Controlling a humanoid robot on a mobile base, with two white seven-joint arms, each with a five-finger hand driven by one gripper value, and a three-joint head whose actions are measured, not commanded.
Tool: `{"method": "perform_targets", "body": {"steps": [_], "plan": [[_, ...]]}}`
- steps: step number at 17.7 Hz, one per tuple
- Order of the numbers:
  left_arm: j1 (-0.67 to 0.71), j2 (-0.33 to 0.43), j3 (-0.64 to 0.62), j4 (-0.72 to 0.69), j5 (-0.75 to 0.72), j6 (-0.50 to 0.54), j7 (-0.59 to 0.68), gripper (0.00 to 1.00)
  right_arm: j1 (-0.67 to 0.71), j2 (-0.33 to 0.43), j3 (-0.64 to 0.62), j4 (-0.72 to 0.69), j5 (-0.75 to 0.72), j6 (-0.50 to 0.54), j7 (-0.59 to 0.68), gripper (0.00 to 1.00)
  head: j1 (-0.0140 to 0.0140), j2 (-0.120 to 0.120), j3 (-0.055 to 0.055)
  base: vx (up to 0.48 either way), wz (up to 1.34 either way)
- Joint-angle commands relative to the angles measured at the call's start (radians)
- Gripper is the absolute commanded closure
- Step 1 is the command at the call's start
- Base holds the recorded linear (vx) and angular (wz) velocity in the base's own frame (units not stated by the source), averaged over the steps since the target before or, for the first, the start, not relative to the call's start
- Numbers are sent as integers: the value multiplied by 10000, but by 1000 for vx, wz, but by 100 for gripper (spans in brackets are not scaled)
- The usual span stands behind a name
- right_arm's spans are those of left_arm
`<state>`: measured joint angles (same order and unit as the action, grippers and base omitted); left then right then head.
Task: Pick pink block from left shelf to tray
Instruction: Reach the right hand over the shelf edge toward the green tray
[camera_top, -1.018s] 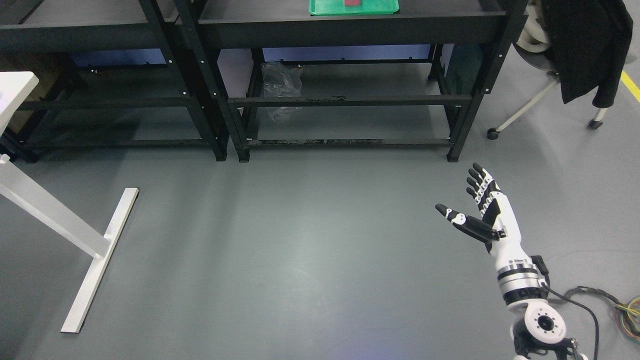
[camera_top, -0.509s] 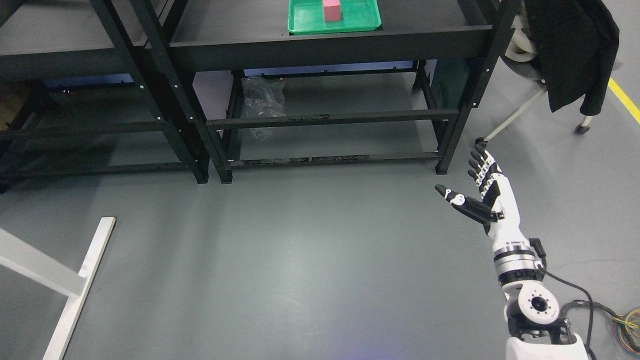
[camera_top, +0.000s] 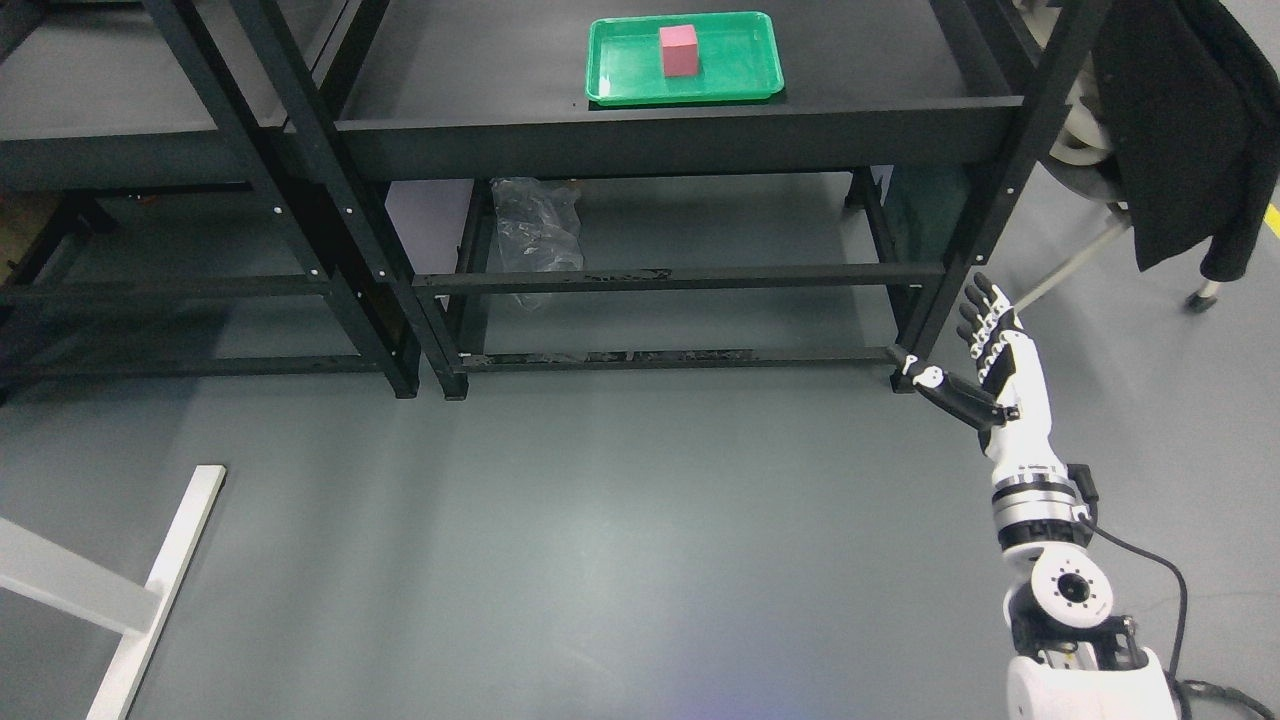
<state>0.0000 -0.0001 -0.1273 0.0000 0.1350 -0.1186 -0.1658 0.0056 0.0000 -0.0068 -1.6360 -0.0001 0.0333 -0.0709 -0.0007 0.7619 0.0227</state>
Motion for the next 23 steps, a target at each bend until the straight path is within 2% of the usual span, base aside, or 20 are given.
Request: {"method": "perform_targets", "body": {"steps": [1, 10, 12, 15, 16, 20, 23], "plan": [[200, 175, 0, -175, 0, 5, 1, 0, 144, -175, 191, -7, 155, 35, -349, 0, 0, 0, 0, 248, 204], [200, 175, 0, -175, 0, 5, 1, 0, 128, -175, 882, 8, 383, -56, -411, 0, 0, 0, 0, 252, 142], [200, 175, 0, -175, 0, 5, 1, 0, 37, -175, 881, 8, 1542, -272, -441, 0, 0, 0, 0, 281, 62], [200, 175, 0, -175, 0, 5, 1, 0, -86, -175, 927, -7, 5983, -180, -823, 0, 0, 0, 0, 300, 34], [200, 175, 0, -175, 0, 5, 1, 0, -87, -175, 958, -7, 6834, -195, -855, 0, 0, 0, 0, 317, 17], [200, 175, 0, -175, 0, 5, 1, 0, 21, -175, 928, -7, 7088, -607, -901, 0, 0, 0, 0, 300, 28], [200, 175, 0, -175, 0, 5, 1, 0, 82, -175, 866, -7, 7073, -1159, -1710, 0, 0, 0, 0, 287, 1]]}}
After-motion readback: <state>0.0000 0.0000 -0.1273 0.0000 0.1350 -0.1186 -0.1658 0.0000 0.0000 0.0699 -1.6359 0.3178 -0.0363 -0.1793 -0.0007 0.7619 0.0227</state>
